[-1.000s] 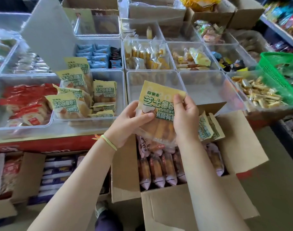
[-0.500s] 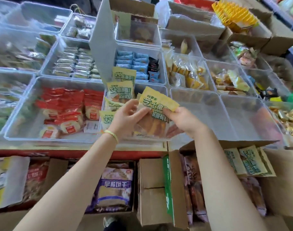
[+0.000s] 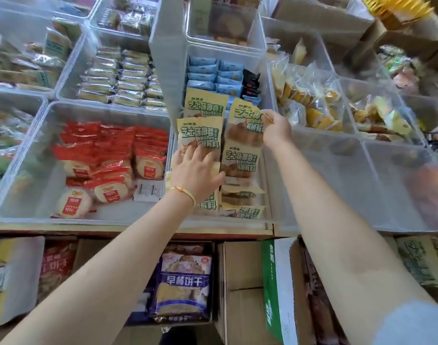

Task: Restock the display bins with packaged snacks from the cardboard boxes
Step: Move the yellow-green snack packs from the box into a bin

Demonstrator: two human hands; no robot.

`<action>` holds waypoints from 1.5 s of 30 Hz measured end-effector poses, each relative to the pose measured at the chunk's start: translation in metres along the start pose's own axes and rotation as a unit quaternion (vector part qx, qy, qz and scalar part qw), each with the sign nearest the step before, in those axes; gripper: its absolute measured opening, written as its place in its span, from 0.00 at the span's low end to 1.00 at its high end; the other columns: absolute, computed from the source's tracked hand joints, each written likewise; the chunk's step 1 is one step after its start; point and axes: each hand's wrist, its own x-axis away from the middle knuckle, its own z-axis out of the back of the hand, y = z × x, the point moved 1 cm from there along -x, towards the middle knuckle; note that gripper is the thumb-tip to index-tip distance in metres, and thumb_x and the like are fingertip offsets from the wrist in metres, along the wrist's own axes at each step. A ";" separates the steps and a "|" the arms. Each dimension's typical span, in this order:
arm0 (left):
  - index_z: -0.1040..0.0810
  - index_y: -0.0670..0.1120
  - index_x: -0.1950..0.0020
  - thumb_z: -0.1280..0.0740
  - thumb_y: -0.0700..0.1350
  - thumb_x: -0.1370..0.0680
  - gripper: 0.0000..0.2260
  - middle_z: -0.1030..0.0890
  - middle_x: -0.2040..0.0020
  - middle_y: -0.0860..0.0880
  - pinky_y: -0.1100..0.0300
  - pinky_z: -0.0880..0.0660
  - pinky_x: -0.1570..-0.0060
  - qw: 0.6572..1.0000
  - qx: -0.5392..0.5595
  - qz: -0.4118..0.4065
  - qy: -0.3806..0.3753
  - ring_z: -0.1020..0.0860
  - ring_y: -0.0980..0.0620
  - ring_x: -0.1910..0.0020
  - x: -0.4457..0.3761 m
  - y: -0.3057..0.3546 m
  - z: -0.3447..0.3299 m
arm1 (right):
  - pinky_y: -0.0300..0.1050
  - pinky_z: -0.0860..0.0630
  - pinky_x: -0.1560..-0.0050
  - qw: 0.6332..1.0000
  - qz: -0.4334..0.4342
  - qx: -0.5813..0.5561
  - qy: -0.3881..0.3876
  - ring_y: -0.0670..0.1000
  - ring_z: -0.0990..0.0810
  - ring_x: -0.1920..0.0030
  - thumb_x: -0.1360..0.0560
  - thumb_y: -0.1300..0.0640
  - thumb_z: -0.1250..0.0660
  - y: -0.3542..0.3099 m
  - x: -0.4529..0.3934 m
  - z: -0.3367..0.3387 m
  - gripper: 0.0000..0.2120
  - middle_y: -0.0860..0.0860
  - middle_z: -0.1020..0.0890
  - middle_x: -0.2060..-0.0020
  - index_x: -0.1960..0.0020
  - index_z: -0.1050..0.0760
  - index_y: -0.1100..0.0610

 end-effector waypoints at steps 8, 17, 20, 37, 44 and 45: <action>0.39 0.55 0.23 0.48 0.63 0.21 0.28 0.41 0.21 0.44 0.40 0.53 0.24 1.000 -0.014 -0.001 0.007 0.45 0.43 0.22 -0.004 -0.004 -0.013 | 0.41 0.30 0.52 0.995 0.000 0.078 -0.068 0.52 0.25 0.46 0.19 0.55 0.35 0.010 -0.027 -0.026 0.20 0.50 0.23 0.41 0.28 0.31 0.50; 0.40 0.54 0.23 0.49 0.63 0.21 0.28 0.43 0.20 0.44 0.39 0.55 0.24 1.000 -0.024 0.003 -0.002 0.48 0.43 0.21 -0.007 -0.003 -0.018 | 0.55 0.23 0.52 0.874 0.254 0.365 0.196 0.61 0.25 0.42 0.30 0.59 0.26 0.014 0.003 -0.051 0.27 0.62 0.27 0.39 0.36 0.35 0.54; 0.39 0.54 0.24 0.49 0.62 0.21 0.28 0.43 0.20 0.44 0.39 0.55 0.25 1.000 -0.026 0.001 -0.003 0.48 0.43 0.21 -0.007 -0.002 -0.018 | 0.65 0.29 0.36 0.895 0.194 0.395 0.074 0.69 0.34 0.31 0.23 0.55 0.32 0.023 0.014 -0.069 0.29 0.64 0.35 0.28 0.25 0.39 0.48; 0.22 0.47 0.37 0.40 0.51 0.21 0.16 0.25 0.35 0.45 0.44 0.38 0.30 0.993 0.083 -0.031 0.075 0.29 0.42 0.34 0.004 0.037 0.006 | 0.61 0.32 0.32 0.957 0.202 0.206 -0.020 0.58 0.28 0.33 0.20 0.58 0.39 0.024 0.093 -0.016 0.17 0.56 0.24 0.33 0.33 0.24 0.53; 0.17 0.48 0.51 0.37 0.46 0.23 0.09 0.18 0.60 0.51 0.55 0.24 0.60 0.948 0.282 -0.099 0.112 0.21 0.49 0.61 0.065 0.156 0.021 | 0.51 0.22 0.53 0.969 0.162 0.073 0.170 0.52 0.19 0.56 0.22 0.64 0.36 0.111 0.202 0.106 0.08 0.52 0.16 0.57 0.50 0.18 0.60; 0.17 0.48 0.51 0.37 0.45 0.23 0.09 0.19 0.61 0.52 0.56 0.25 0.60 0.948 0.284 -0.110 0.091 0.21 0.49 0.61 0.072 0.176 0.017 | 0.51 0.22 0.52 0.969 0.143 0.082 0.185 0.53 0.20 0.54 0.23 0.65 0.36 0.128 0.208 0.122 0.08 0.52 0.16 0.56 0.49 0.18 0.60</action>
